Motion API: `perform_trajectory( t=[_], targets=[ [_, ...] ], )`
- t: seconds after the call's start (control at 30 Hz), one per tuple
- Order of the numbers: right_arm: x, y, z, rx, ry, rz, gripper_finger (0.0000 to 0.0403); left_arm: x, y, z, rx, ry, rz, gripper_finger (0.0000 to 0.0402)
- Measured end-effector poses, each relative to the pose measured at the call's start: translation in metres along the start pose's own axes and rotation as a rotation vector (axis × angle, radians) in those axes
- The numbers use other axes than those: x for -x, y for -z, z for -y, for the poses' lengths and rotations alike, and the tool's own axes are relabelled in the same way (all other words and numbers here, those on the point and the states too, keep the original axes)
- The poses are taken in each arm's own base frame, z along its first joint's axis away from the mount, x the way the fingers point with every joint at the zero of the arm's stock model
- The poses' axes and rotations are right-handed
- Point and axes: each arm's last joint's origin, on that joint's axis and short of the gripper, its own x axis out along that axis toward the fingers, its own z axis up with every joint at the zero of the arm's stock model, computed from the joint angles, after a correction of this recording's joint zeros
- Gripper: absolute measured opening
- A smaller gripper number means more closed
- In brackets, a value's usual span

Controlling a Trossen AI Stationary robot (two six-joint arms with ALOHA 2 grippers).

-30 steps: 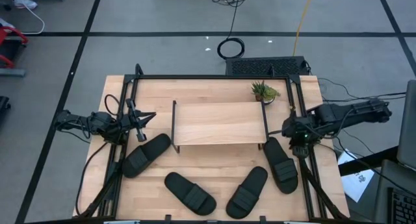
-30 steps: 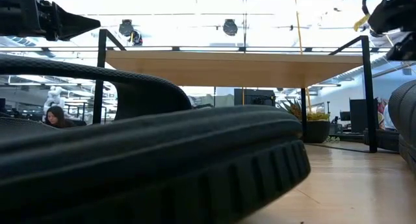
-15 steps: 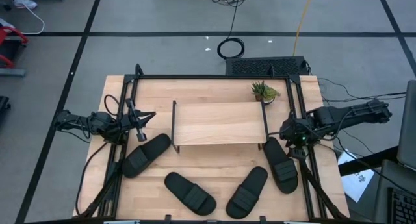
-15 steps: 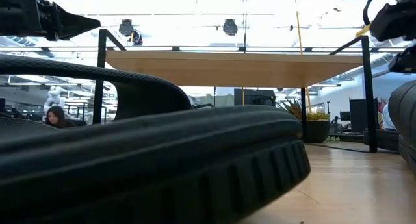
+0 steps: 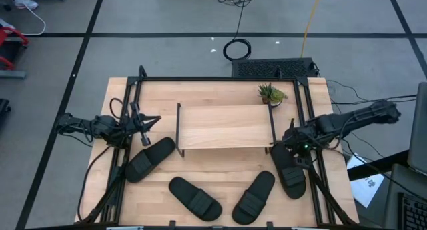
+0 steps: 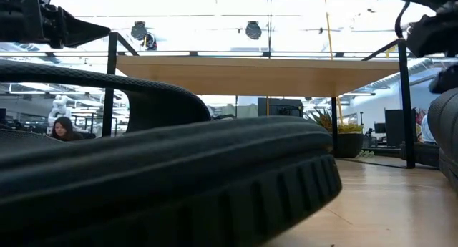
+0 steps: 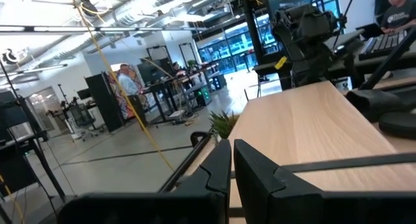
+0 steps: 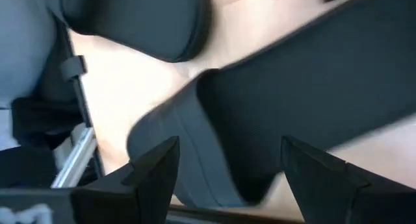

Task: Pick and place slides into the shelf
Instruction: Put the black slide on the shelf

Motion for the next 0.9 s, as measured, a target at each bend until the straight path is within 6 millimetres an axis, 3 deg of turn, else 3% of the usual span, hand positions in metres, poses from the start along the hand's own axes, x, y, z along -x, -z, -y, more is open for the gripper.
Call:
perform_trajectory(
  t=[0.23, 0.9],
  targets=[
    [-0.019, 0.010, 0.011, -0.040, -0.040, -0.079, 0.0258, 0.000, 0.000, 0.000, -0.003, 0.001, -0.002, 0.0026],
    [-0.056, 0.019, 0.022, 0.014, -0.142, -0.072, 0.0255, 0.000, 0.000, 0.000, -0.004, 0.000, 0.002, 0.0026]
  ],
)
